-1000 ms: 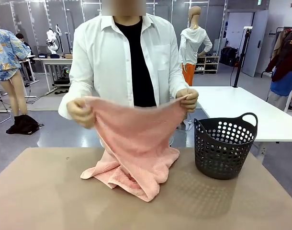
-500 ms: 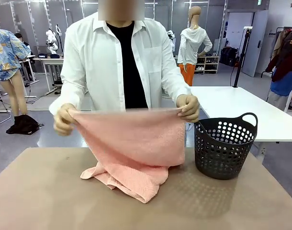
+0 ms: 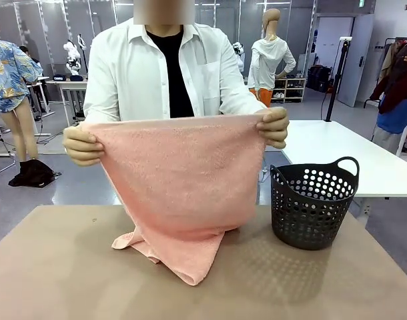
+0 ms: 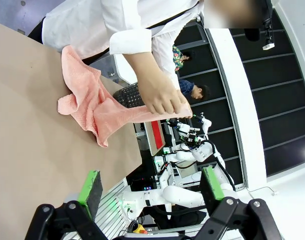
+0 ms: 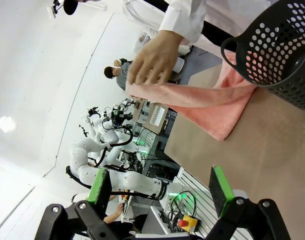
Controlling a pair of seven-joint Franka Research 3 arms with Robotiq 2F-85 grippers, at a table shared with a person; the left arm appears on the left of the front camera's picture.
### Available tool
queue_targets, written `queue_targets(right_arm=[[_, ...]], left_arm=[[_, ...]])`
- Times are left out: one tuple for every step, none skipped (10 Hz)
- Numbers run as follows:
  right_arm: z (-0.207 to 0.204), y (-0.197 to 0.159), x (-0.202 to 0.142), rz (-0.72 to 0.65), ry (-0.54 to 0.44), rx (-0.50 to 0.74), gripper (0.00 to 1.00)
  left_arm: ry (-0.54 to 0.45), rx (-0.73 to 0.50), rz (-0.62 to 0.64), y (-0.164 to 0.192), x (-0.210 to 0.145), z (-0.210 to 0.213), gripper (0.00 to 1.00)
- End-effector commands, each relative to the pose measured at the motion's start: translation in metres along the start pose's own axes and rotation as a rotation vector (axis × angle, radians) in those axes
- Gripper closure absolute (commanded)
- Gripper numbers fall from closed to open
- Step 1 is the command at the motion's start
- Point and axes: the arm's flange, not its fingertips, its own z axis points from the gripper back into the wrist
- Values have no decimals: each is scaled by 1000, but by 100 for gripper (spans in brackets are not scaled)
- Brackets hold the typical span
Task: Fold the towel.
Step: Grab the top end of the 100 cm Hotel Towel extended by the human.
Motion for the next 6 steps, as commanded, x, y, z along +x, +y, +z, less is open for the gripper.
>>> queue_targets(right_arm=[[0, 1, 1, 13, -7, 11, 0], [0, 1, 1, 13, -7, 11, 0], [0, 1, 1, 13, -7, 11, 0], [0, 1, 1, 13, -7, 11, 0], [0, 1, 1, 13, -7, 11, 0], [0, 1, 1, 13, -7, 11, 0]], left_arm=[[9, -2, -2, -2, -3, 0, 0], [9, -2, -2, -2, -3, 0, 0], [9, -2, -2, -2, -3, 0, 0], [9, -2, -2, -2, -3, 0, 0], [9, -2, -2, -2, -3, 0, 0], [9, -2, -2, -2, -3, 0, 0]])
